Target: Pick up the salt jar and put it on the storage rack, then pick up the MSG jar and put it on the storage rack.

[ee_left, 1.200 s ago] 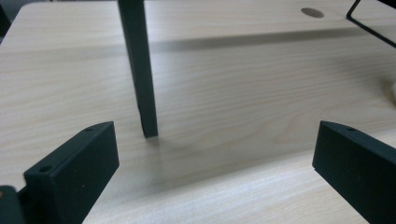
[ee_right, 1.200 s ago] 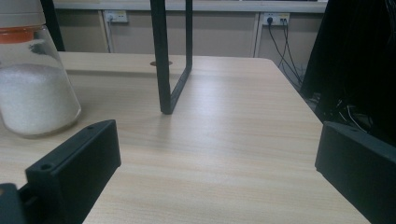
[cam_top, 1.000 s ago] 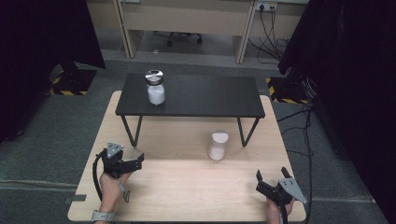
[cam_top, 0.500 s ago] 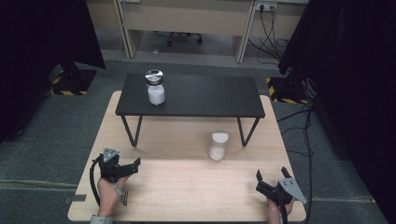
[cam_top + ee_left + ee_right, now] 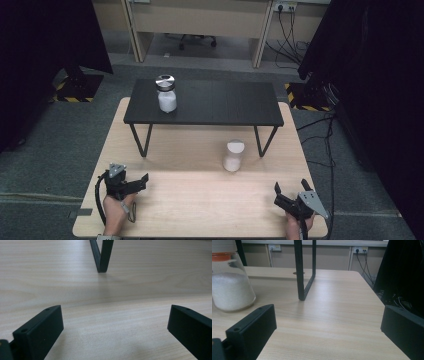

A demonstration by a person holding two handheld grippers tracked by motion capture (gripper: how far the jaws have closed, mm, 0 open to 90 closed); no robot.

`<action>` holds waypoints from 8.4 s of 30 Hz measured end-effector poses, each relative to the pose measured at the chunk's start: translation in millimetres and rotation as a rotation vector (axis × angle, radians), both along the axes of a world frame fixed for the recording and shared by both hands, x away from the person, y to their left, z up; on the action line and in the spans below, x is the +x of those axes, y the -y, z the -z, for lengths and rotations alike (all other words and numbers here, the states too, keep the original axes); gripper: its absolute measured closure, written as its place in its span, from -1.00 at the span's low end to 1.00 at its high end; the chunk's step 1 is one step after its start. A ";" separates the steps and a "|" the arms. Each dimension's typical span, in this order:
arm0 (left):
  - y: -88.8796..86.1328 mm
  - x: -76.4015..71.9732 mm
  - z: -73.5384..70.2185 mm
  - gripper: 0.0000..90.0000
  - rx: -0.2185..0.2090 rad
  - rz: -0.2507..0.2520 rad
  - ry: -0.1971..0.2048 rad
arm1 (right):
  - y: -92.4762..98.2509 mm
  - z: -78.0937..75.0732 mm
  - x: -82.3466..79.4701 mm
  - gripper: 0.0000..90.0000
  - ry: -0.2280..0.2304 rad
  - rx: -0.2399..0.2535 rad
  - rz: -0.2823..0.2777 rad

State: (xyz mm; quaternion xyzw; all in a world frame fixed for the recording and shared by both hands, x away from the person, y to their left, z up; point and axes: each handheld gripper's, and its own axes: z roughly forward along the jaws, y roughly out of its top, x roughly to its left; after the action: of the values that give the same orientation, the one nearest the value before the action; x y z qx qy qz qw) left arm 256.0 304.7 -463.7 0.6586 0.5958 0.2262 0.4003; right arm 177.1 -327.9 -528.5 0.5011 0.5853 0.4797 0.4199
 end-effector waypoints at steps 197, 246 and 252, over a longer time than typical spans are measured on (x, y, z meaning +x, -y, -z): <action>10.4 -16.0 11.7 -1.00 0.041 -0.006 0.056 | -65.1 -64.9 121.5 -0.26 -0.061 0.074 -0.444; 15.7 -13.7 9.7 -1.00 0.069 -0.010 0.040 | -29.1 -196.0 92.5 -0.26 -0.067 0.051 -0.379; 15.5 -13.9 9.9 -1.00 0.070 -0.007 0.042 | -25.8 -211.4 88.8 -0.26 -0.053 0.054 -0.367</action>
State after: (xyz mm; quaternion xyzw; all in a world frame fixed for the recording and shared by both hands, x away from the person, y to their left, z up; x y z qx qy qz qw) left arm 242.1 289.2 -473.5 0.6649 0.5814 0.2622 0.3888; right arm 266.0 -302.1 -317.0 0.4095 0.6648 0.5503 0.2960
